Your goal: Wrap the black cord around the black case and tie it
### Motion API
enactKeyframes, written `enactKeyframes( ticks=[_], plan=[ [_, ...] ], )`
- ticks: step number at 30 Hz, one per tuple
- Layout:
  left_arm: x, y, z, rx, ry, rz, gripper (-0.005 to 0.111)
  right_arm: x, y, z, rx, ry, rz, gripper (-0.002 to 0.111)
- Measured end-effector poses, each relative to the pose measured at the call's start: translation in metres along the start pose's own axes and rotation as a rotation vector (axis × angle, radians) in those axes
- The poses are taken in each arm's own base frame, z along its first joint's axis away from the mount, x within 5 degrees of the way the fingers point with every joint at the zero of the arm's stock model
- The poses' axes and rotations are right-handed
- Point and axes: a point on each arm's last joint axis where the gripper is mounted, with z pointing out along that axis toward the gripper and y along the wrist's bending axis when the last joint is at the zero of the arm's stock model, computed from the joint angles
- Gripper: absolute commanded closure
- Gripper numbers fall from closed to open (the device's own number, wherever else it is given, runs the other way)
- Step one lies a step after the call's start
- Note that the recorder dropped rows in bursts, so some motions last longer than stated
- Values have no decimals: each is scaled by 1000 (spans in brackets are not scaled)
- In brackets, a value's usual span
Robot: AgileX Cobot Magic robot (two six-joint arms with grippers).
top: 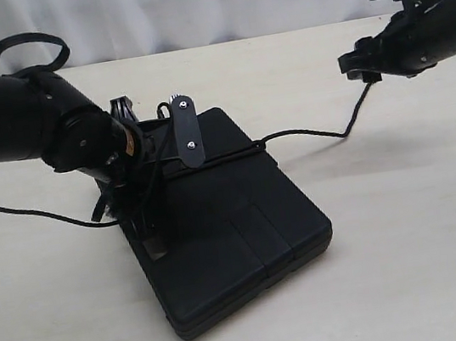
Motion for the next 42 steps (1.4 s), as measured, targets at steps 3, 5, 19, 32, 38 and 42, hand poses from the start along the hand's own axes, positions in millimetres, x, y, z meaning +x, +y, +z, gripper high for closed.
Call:
enactKeyframes(
  ticks=[3, 5, 19, 32, 38, 42],
  plan=[
    [0, 1, 2, -8, -11, -12, 98, 3, 5, -6, -46, 48, -71, 67],
    [-1, 1, 2, -13, -18, -17, 87, 6, 6, -6, -67, 76, -92, 70],
    [-2, 11, -46, -69, -115, -142, 63, 35, 29, -3, -174, 237, -145, 104],
    [-10, 21, -90, -148, -307, -361, 107, 96, 97, 9, -274, 359, -351, 104],
    [-7, 16, -86, -124, -291, -402, 107, 105, 116, 11, -299, 360, -423, 104],
    [-5, 11, -82, -101, -282, -431, 107, 109, 135, 10, -341, 346, -502, 104]
  ],
)
